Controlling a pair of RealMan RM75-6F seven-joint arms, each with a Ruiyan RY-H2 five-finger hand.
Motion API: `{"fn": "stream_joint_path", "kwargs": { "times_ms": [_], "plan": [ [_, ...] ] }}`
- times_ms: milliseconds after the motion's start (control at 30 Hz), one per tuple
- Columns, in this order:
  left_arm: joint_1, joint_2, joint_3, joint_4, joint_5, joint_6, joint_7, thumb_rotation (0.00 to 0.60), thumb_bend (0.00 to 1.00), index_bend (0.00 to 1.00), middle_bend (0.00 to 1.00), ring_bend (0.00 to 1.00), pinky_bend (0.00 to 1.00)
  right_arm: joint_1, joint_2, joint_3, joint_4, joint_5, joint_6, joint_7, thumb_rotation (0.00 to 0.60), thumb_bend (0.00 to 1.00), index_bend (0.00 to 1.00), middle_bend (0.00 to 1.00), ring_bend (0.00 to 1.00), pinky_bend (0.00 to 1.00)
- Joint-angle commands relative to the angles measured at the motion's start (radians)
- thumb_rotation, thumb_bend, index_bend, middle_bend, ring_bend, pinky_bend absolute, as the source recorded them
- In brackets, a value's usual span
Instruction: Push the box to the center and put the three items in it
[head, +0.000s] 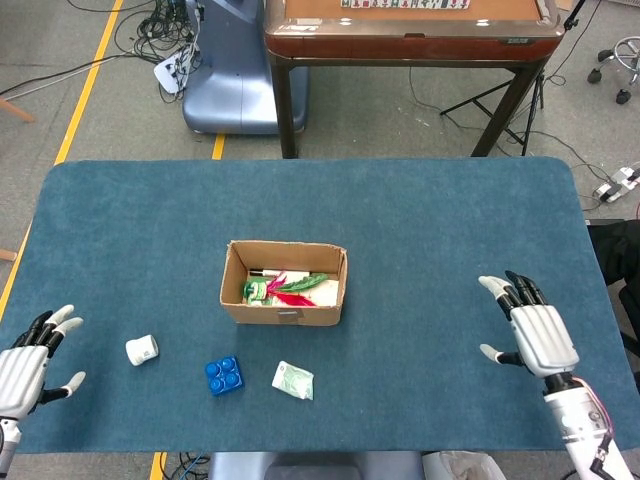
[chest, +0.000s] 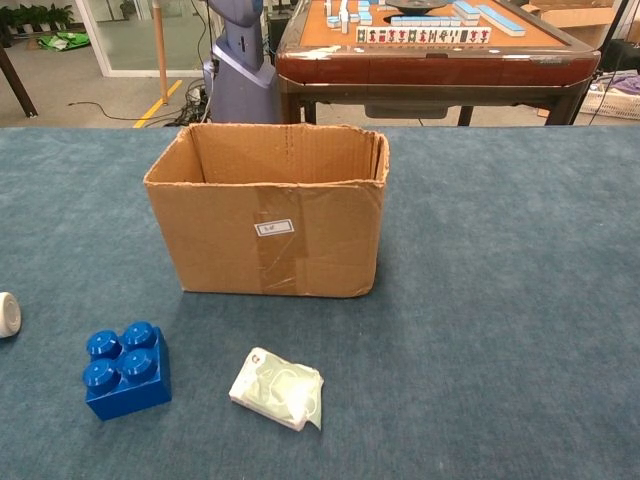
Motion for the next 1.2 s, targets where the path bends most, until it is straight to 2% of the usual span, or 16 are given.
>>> {"fn": "stream_joint_path", "kwargs": {
  "times_ms": [33, 233, 367, 533, 867, 1200],
  "plan": [
    [-0.021, 0.005, 0.009, -0.021, -0.022, -0.046, 0.033, 0.600, 0.22, 0.17, 0.09, 0.00, 0.17, -0.044, 0.039, -0.036, 0.001, -0.080, 0.022, 0.092, 0.600, 0.03, 0.15, 0.17, 0.03, 0.10],
    [-0.061, -0.025, 0.004, -0.033, -0.087, -0.128, 0.099, 0.600, 0.22, 0.16, 0.08, 0.00, 0.17, -0.097, 0.067, -0.054, 0.028, -0.176, 0.084, 0.181, 0.600, 0.03, 0.15, 0.18, 0.03, 0.11],
    [-0.088, -0.045, -0.008, -0.042, -0.147, -0.177, 0.133, 0.600, 0.22, 0.15, 0.08, 0.00, 0.17, -0.120, 0.078, -0.050, 0.052, -0.199, 0.110, 0.252, 0.600, 0.03, 0.15, 0.18, 0.03, 0.11],
    [-0.122, -0.079, -0.016, -0.048, -0.201, -0.219, 0.194, 0.600, 0.22, 0.15, 0.08, 0.00, 0.17, -0.138, 0.093, -0.039, 0.061, -0.218, 0.131, 0.281, 0.600, 0.03, 0.15, 0.18, 0.03, 0.11],
    [-0.158, -0.162, -0.037, -0.022, -0.285, -0.214, 0.306, 0.600, 0.22, 0.15, 0.08, 0.00, 0.17, -0.154, 0.112, -0.024, 0.065, -0.228, 0.122, 0.312, 0.600, 0.03, 0.15, 0.19, 0.03, 0.11],
    [-0.190, -0.183, -0.045, -0.038, -0.396, -0.231, 0.391, 0.600, 0.22, 0.19, 0.14, 0.01, 0.17, -0.157, 0.118, -0.015, 0.064, -0.236, 0.096, 0.333, 0.600, 0.03, 0.15, 0.19, 0.03, 0.11]
  ]
}}
